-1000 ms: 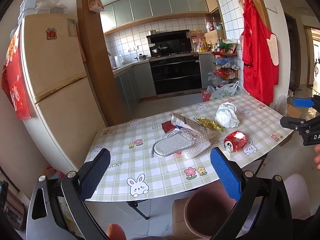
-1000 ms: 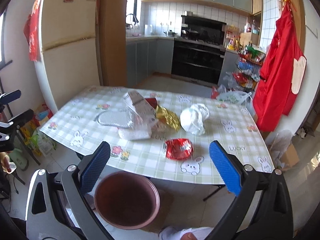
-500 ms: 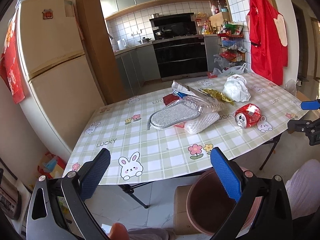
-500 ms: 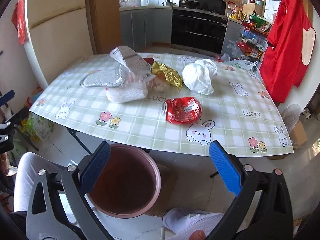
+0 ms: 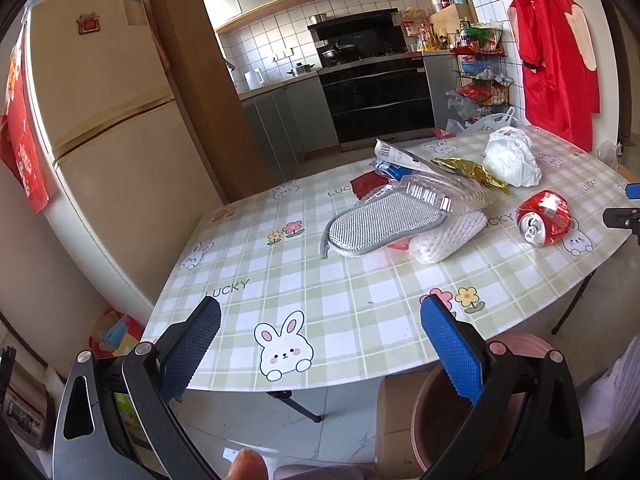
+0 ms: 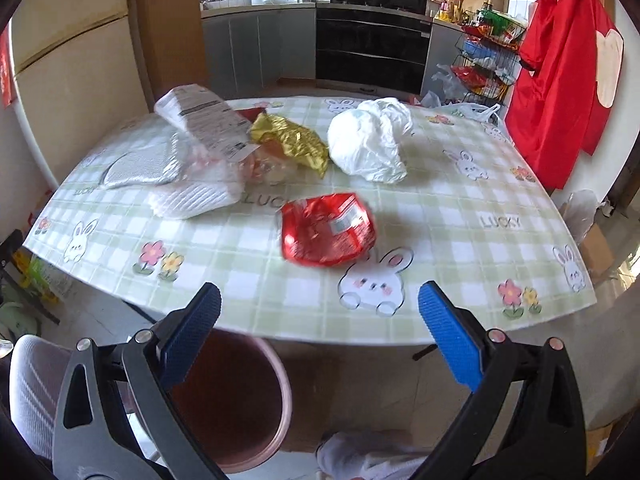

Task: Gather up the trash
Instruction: 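Reach the right gripper to the white plastic bag and grasp it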

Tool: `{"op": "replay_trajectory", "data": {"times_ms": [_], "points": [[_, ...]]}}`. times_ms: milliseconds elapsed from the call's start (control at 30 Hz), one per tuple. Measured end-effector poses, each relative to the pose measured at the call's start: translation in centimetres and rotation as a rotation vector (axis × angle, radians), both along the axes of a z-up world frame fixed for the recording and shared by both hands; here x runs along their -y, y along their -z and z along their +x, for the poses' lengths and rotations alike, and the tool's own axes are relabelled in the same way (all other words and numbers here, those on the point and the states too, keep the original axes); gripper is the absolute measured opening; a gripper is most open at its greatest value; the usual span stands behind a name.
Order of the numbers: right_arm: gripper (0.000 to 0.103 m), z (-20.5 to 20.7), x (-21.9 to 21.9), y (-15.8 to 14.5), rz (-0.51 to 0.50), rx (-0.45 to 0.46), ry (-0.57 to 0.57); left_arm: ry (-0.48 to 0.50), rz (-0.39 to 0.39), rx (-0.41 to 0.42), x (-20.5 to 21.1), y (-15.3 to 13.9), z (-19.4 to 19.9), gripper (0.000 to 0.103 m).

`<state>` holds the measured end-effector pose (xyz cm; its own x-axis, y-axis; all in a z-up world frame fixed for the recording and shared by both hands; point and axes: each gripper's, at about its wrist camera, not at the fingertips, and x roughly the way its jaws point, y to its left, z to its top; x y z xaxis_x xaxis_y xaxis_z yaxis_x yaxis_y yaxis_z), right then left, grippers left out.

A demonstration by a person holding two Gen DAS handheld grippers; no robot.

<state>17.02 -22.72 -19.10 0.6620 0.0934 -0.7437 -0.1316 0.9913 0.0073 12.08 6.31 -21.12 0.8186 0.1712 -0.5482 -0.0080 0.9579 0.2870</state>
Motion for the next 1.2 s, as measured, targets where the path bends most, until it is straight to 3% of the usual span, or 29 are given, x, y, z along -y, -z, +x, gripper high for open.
{"op": "replay_trajectory", "data": {"times_ms": [100,333,500,633,700,800,833,900,967,1000,1200], "points": [[0.098,2.9,1.4,-0.8,0.011,0.02,-0.008,-0.003,-0.034,-0.005,-0.7,-0.1,2.0,0.098],[0.097,13.8,2.6,-1.8,-0.066,0.116,-0.038,-0.008,-0.061,-0.008,-1.3,-0.1,6.9,0.098],[0.097,21.7,3.0,0.3,-0.034,0.043,0.027,-0.039,-0.21,-0.04,-3.1,-0.2,10.3,0.098],[0.097,26.4,2.6,3.2,-0.005,-0.071,0.082,-0.062,-0.321,-0.08,-4.8,0.1,12.3,0.097],[0.097,27.4,2.4,4.5,0.0,-0.111,0.116,-0.083,-0.424,-0.121,-6.4,0.6,13.5,0.086],[0.097,28.6,2.8,6.5,0.03,-0.195,0.158,-0.12,-0.523,-0.15,-8.1,1.2,14.5,0.082],[0.094,28.5,3.0,6.9,0.053,-0.216,0.153,-0.123,-0.52,-0.149,-8.3,1.3,14.7,0.082],[0.074,28.4,3.2,7.6,0.089,-0.255,0.142,-0.113,-0.491,-0.147,-8.0,1.3,14.9,0.082],[0.065,27.9,3.2,7.4,0.105,-0.24,0.114,-0.098,-0.473,-0.154,-7.6,1.5,14.9,0.082],[0.046,27.6,3.0,7.1,0.103,-0.233,0.097,-0.092,-0.477,-0.158,-7.4,1.6,15.0,0.082],[0.035,25.0,2.9,5.1,0.116,-0.138,0.089,-0.084,-0.526,-0.19,-6.9,2.6,15.2,0.081]]}}
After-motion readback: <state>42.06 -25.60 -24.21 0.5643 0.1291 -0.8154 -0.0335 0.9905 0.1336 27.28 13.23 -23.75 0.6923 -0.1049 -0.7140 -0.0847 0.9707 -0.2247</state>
